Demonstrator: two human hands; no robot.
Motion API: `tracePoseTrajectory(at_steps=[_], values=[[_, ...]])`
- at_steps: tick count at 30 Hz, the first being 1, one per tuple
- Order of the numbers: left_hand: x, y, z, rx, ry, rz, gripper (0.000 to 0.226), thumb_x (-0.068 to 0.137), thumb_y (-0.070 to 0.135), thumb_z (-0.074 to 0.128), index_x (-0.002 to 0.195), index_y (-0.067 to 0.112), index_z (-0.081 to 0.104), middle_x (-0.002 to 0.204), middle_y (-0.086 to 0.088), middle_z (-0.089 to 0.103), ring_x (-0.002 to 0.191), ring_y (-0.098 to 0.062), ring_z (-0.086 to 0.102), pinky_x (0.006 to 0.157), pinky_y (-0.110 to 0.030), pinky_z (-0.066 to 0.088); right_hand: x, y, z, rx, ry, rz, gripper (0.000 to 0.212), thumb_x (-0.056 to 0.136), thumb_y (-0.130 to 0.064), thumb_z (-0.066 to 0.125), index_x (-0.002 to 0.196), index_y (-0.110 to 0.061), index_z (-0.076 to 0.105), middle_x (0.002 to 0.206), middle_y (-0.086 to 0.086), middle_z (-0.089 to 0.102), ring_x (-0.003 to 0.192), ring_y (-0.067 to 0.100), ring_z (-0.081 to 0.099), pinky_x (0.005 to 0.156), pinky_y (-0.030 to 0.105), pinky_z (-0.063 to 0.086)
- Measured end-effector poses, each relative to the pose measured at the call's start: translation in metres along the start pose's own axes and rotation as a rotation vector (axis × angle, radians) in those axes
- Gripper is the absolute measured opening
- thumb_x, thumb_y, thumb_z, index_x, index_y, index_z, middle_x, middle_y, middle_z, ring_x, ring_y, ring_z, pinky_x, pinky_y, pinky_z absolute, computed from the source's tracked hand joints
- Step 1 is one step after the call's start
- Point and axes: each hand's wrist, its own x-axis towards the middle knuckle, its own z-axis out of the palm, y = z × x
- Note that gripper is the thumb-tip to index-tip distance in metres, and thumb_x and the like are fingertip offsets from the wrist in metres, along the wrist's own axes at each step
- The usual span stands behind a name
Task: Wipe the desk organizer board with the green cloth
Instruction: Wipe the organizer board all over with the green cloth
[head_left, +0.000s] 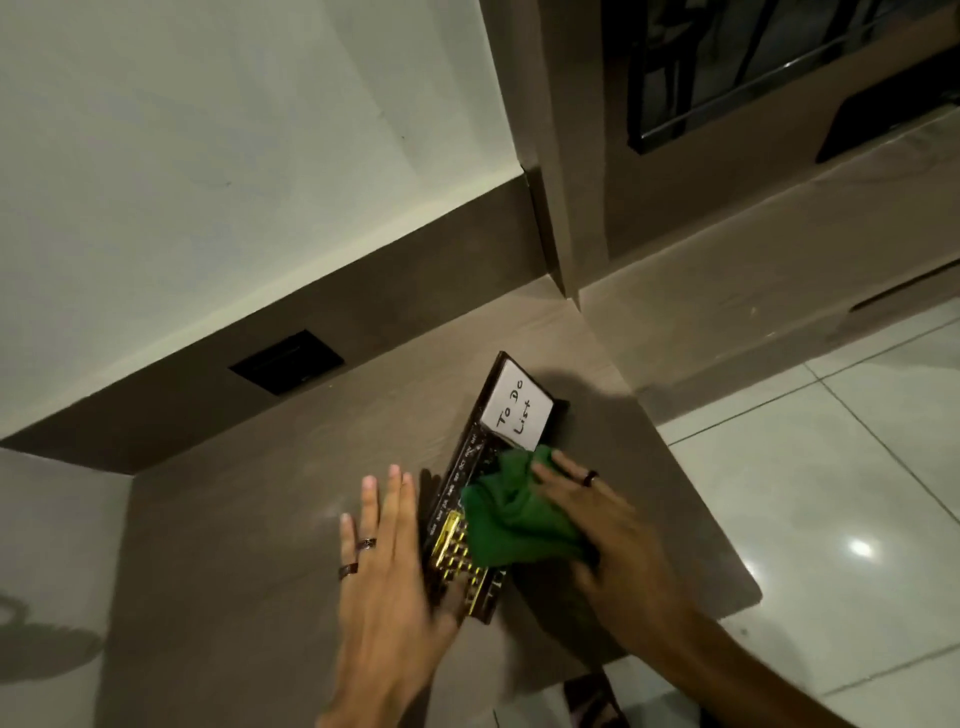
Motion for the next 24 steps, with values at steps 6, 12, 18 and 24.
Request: tracePoseTrajectory(at_steps=[6,12,18,24], values=[[0.001,-0.018,0.014,-0.255,-0.049,0.06,0.112,0.079,0.005,0.072,0.153,0.029,-0.008,0.164,0.014,-0.009,0.148,-0.002,-0.017,0.126,-0.041,0.001,0.0,0.003,0.05,-0.22,-0.191,-0.091,0.075,0.067,0.006,0.076,0.137,-0.014,0.056,0.147,0.006,0.048,0.14,0.039,0.034,0.099,0.057,0.046],[-0.001,-0.022,0.016,-0.308,-0.047,0.104,0.108,0.083,0.01,0.069,0.151,0.039,-0.01,0.161,0.023,-0.01,0.148,0.002,-0.016,0.122,-0.034,-0.004,0.036,0.009,0.048,-0.248,-0.062,-0.124,0.071,0.074,0.002,0.06,0.14,-0.023,0.053,0.151,-0.001,0.045,0.138,0.035,0.037,0.09,0.043,0.053],[-0.003,-0.019,0.013,-0.346,-0.056,0.076,0.11,0.083,0.008,0.067,0.143,0.051,-0.015,0.153,0.033,-0.016,0.147,0.002,-0.017,0.119,-0.03,-0.007,0.004,-0.008,0.07,-0.191,-0.094,0.003,0.085,0.069,-0.005,0.073,0.147,-0.017,0.041,0.154,0.01,0.037,0.136,0.042,0.035,0.095,0.055,0.049],[-0.002,-0.017,0.013,-0.341,-0.082,0.049,0.105,0.085,0.009,0.066,0.148,0.041,-0.012,0.157,0.028,-0.015,0.148,-0.003,-0.017,0.121,-0.036,-0.006,0.051,0.007,0.046,-0.176,0.103,0.094,0.081,0.07,0.013,0.065,0.144,-0.017,0.047,0.152,0.01,0.04,0.133,0.038,0.037,0.104,0.05,0.041]])
